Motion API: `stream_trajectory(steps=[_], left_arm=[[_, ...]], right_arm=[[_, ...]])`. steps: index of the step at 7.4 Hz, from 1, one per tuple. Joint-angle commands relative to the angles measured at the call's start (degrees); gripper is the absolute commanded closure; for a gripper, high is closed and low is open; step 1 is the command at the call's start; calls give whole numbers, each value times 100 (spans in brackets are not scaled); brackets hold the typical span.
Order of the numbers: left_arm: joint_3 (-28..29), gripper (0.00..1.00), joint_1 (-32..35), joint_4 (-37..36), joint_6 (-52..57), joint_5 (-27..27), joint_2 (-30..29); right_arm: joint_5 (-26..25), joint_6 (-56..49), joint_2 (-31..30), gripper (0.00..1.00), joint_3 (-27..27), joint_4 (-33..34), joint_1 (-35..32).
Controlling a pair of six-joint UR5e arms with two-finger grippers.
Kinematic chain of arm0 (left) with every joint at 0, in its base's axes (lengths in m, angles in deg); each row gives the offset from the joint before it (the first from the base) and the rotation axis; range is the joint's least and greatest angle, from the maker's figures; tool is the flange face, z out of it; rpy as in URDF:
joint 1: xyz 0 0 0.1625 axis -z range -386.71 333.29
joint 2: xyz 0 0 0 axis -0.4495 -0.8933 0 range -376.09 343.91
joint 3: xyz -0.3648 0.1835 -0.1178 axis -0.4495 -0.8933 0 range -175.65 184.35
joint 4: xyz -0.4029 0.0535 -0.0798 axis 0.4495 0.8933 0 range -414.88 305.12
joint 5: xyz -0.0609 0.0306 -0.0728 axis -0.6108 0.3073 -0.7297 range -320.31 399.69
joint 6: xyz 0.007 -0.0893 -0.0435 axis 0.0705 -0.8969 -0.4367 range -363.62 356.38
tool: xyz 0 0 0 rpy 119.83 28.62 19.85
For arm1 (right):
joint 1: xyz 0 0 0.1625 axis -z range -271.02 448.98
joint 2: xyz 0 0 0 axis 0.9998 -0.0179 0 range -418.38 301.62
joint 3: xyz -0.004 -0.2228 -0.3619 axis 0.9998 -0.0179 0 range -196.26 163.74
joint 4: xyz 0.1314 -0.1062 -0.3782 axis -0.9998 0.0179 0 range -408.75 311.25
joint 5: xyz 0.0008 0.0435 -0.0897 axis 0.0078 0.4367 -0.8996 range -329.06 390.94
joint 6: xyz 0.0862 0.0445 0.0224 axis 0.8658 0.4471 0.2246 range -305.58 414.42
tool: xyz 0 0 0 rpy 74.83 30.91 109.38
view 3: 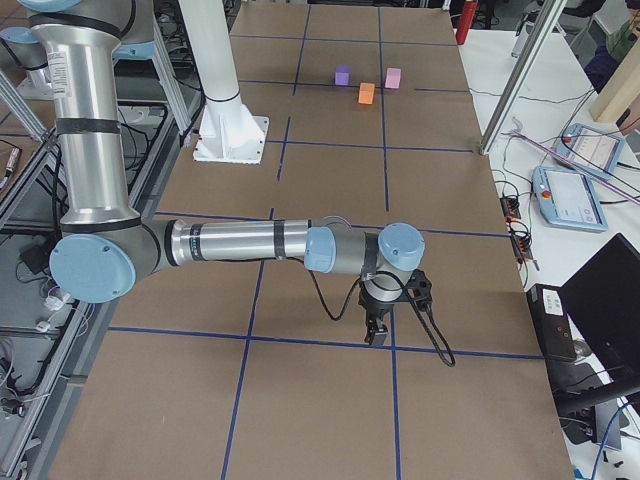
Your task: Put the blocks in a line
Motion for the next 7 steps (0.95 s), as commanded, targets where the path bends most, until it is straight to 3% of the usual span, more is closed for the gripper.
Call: stream_trajectory(steps=[1, 7], left_arm=[[46, 0, -5, -120, 12, 34, -1], [-33, 0, -40, -129, -58, 25, 33]], right_arm=[[0, 0, 0, 0, 0, 0, 0], [0, 0, 0, 0, 0, 0, 0]])
